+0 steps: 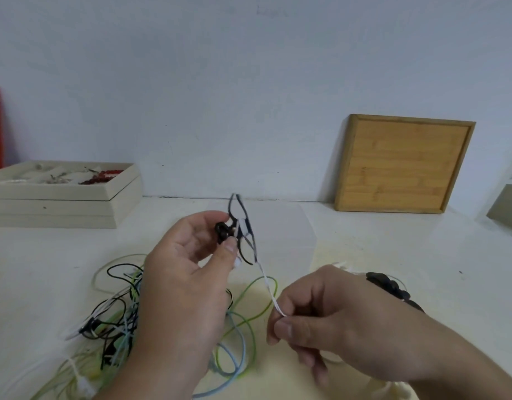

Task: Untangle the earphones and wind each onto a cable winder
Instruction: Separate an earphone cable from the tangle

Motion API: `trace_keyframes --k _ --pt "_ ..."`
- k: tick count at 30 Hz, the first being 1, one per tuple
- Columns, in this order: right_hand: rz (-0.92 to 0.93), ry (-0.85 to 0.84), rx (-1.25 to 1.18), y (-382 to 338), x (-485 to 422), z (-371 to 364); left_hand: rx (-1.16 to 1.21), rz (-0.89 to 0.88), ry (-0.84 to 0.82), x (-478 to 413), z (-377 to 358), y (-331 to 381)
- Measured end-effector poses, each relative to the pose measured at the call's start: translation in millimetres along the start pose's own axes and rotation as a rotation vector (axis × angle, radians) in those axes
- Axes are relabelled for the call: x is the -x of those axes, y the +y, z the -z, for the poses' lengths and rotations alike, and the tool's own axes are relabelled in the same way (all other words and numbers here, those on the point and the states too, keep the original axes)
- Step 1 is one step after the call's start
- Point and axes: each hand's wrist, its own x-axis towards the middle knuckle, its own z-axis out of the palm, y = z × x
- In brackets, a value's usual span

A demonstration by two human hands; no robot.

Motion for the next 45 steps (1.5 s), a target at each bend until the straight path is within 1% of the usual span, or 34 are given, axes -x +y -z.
trace_keyframes --k 3,6,8,10,13,15,18,20,22,23,26,28,30,32,35,38,45 --pt "0.03 -0.011 0.007 -1 2 0 -0.115 -0.078 0.044 -5 6 1" --pt "0.071 -0.023 0.002 -4 4 0 -0.265 -0.169 -0.006 -2 6 5" --pt "0.116 -0.036 0.017 -8 6 1 -0.312 -0.196 -0.027 3 3 6" --pt "0.136 -0.059 0.061 -9 7 0 -0.285 -0.174 -0.022 5 1 5" --pt "0.119 -0.116 0.127 -8 5 -1 -0.142 -0.045 0.012 2 0 0" --pt "0.111 -0.137 0.144 -7 5 -1 -0.096 0.026 -0.001 1 0 -3" --pt "0.096 -0.172 0.102 -8 7 2 -0.1 0.029 -0.053 4 -2 -4" --pt "0.129 -0.172 0.057 -9 9 4 -0.168 -0.024 -0.096 6 -2 -2" --pt "0.189 -0.098 -0.021 -9 10 4 -0.28 -0.082 -0.148 6 -1 -3" --pt "0.22 -0.026 -0.072 -7 11 4 -0.331 -0.096 -0.182 6 0 -3" --pt "0.3 0.284 -0.254 -3 11 6 -0.401 -0.101 -0.262 5 3 -3" --pt "0.29 0.525 -0.306 0 10 11 -0.402 -0.103 -0.308 5 4 1" --pt "0.237 0.721 -0.239 4 9 16 -0.39 -0.098 -0.359 6 5 5" --pt "0.201 0.849 -0.113 4 8 20 -0.388 -0.088 -0.417 7 5 7" --pt "0.201 0.926 -0.08 1 7 19 -0.362 -0.066 -0.531 8 3 7" --pt "0.146 0.924 -0.068 4 3 18 -0.301 -0.045 -0.601 9 1 7" --pt "0.017 0.864 -0.074 7 -2 15 -0.134 0.0 -0.613 10 -1 6"
